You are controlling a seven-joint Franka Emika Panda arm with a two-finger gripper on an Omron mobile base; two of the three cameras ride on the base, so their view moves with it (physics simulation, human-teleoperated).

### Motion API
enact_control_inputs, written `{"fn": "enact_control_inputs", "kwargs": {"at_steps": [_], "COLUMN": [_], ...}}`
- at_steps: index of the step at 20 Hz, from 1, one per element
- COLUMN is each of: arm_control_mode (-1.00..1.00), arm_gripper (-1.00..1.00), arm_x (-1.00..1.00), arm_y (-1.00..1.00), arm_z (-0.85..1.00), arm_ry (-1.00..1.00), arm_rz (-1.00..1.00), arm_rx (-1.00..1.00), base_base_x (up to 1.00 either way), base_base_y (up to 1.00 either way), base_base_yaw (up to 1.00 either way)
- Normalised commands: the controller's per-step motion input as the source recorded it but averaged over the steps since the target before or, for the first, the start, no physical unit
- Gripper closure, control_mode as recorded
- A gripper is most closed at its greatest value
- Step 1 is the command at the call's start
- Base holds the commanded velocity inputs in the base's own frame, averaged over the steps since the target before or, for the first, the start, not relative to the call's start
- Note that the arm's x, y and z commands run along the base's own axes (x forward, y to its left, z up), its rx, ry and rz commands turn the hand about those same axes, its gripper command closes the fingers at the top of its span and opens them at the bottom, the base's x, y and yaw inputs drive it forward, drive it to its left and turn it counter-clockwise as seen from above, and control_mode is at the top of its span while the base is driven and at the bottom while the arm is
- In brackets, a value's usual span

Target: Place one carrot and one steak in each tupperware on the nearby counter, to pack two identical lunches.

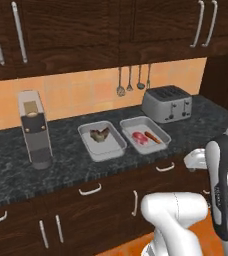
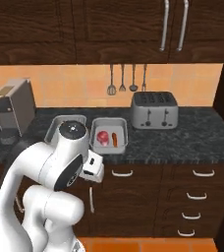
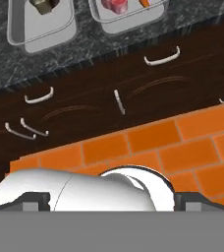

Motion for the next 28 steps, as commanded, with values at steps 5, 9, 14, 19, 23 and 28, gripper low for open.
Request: {"fn": "enact_control_inputs", "kwargs": {"at_steps": [5,9,14,19,23,28], "arm_control_mode": [1.0,1.0,1.0,1.0,1.0,1.0], "arm_gripper": [-1.0,-1.0,-1.0,-1.0,-1.0,-1.0], "arm_x": [0.0,0.0,0.0,0.0,0.0,0.0], "arm_y": [0.0,0.0,0.0,0.0,0.0,0.0], "arm_z": [0.0,0.0,0.0,0.0,0.0,0.0], "arm_ry": [0.0,0.0,0.0,0.0,0.0,0.0], "arm_rz": [0.0,0.0,0.0,0.0,0.0,0.0], "arm_rx": [0.0,0.0,0.0,0.0,0.0,0.0], "base_base_x": [-0.14,0.02,0.21,-0.27,-0.37,0.22], "base_base_y": [-0.97,-1.0,-1.0,-1.0,-1.0,-1.0], "base_base_yaw": [-0.48,-0.25,0.14,0.2,0.23,0.35]}}
